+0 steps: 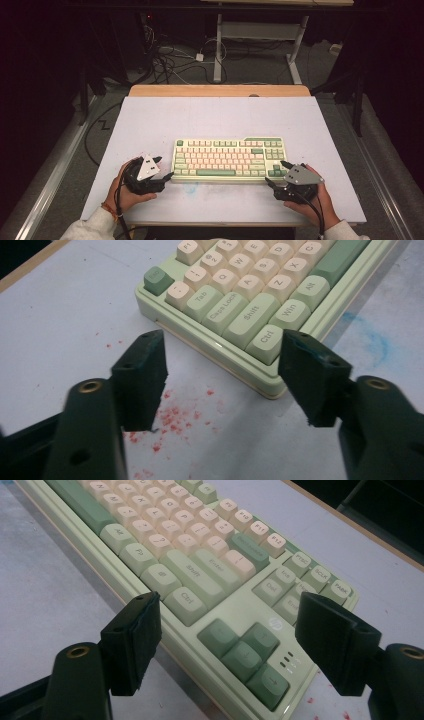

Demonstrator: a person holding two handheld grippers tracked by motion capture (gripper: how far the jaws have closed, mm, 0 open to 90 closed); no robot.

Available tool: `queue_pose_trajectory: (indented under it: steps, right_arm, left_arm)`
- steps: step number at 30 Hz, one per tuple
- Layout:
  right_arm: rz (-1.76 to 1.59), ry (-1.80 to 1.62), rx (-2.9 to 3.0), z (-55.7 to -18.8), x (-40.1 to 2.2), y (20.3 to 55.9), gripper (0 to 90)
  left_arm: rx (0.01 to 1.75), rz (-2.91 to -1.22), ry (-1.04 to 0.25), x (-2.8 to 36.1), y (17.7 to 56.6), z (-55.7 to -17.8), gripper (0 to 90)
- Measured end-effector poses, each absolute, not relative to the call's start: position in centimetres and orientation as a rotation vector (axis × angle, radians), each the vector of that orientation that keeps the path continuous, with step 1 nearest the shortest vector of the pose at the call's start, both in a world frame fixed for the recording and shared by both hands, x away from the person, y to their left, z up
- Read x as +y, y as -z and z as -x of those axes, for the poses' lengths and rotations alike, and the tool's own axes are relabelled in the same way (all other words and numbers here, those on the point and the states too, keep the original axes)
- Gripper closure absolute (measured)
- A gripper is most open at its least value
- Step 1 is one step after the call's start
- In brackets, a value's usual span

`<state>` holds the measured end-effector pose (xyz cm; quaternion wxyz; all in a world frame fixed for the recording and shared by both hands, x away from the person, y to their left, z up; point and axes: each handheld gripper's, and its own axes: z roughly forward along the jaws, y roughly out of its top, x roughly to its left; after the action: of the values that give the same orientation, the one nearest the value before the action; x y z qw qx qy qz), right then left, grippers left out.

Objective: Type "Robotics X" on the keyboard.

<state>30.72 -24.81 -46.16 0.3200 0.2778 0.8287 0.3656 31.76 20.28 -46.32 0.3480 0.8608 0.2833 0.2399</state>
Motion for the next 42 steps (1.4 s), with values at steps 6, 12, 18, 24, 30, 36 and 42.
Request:
queue_pose_trajectory:
  steps: [6,12,18,24,30,36,42]
  right_arm:
    - [-0.727,-0.962,2.18,-30.7,-24.8,46.2,26.6]
    - [-0.73,-0.96,2.181,-30.7,-24.7,46.2,26.6]
    - [-0.729,-0.956,2.187,-30.7,-24.5,46.3,26.6]
    - [-0.728,-0.952,2.196,-30.8,-24.5,46.4,26.6]
    - [-0.731,-0.956,2.193,-30.8,-24.6,46.4,26.4]
    - [-0.72,-0.949,2.202,-30.8,-24.5,46.5,26.5]
    - [-0.72,-0.95,2.205,-30.8,-24.5,46.5,26.4]
  left_arm:
    - [0.728,-2.234,-0.561,20.5,45.8,-32.1,75.6]
    - [0.714,-2.239,-0.525,20.0,45.2,-32.6,87.7]
    - [0.673,-2.232,-0.508,18.4,44.0,-33.8,87.8]
    - [0.639,-2.255,-0.469,16.4,43.9,-35.0,87.8]
    - [0.609,-2.284,-0.443,14.6,44.0,-36.0,87.8]
    - [0.588,-2.351,-0.443,13.2,44.6,-36.8,87.8]
    - [0.585,-2.38,-0.447,12.7,45.0,-37.3,87.7]
